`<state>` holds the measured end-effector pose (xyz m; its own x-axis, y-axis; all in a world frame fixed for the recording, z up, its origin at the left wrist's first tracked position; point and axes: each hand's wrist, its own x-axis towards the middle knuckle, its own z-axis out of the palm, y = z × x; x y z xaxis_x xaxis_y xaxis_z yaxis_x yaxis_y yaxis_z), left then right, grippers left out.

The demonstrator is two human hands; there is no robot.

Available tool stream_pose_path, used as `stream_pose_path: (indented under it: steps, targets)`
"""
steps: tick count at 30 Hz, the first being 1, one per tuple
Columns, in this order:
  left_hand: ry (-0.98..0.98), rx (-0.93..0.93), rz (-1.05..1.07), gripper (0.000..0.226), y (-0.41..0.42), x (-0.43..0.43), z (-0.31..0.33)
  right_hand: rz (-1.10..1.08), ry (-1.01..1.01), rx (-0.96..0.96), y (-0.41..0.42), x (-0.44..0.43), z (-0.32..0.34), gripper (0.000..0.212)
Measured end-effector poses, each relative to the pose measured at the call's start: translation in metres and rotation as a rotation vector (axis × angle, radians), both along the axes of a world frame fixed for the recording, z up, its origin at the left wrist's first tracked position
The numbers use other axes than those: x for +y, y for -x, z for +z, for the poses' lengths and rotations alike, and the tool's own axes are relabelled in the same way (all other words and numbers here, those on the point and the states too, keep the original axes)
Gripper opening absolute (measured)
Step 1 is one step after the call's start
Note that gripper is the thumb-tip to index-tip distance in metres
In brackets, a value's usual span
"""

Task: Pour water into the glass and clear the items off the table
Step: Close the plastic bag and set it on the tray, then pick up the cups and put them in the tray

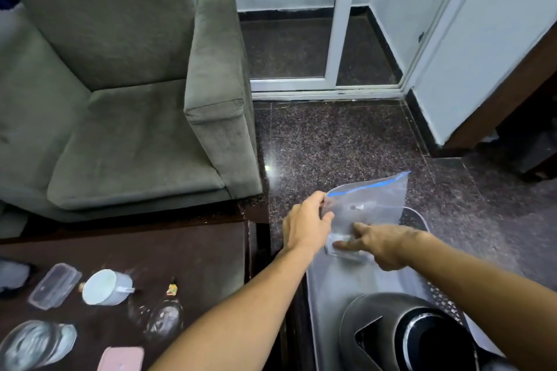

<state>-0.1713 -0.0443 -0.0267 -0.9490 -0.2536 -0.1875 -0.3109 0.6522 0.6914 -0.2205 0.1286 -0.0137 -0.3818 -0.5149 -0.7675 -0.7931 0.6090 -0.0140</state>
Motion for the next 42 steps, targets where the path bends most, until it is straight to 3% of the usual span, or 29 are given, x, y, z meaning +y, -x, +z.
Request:
stream_pose_path:
  steps: [4, 8, 15, 19, 24, 35, 42]
  targets:
    - [-0.027, 0.001, -0.006, 0.046, -0.002, -0.007, 0.012, -0.002, 0.059, 0.029, 0.008, -0.012, 0.016, 0.075]
    - [-0.007, 0.070, 0.006, 0.064, -0.013, -0.021, 0.029, 0.006, 0.172, 0.150, 0.011, -0.028, 0.037, 0.033]
    - [0.054, 0.342, 0.196, 0.050, -0.044, -0.094, 0.065, -0.120, 0.488, 0.357, -0.008, -0.118, 0.093, 0.021]
    - [0.099, 0.387, 0.272, 0.044, -0.078, -0.166, 0.081, -0.235, 0.732, 0.357, -0.042, -0.207, 0.104, 0.016]
    - [0.149, 0.370, 0.348, 0.037, -0.132, -0.270, 0.097, -0.223, 0.898, 0.303, -0.105, -0.324, 0.113, 0.014]
    - [0.208, 0.153, 0.476, 0.031, -0.244, -0.445, 0.069, -0.404, 0.711, 0.149, -0.197, -0.482, 0.069, 0.025]
    - [0.140, -0.088, 0.443, 0.030, -0.293, -0.478, 0.008, -0.432, 0.516, 0.108, -0.231, -0.517, 0.012, 0.026]
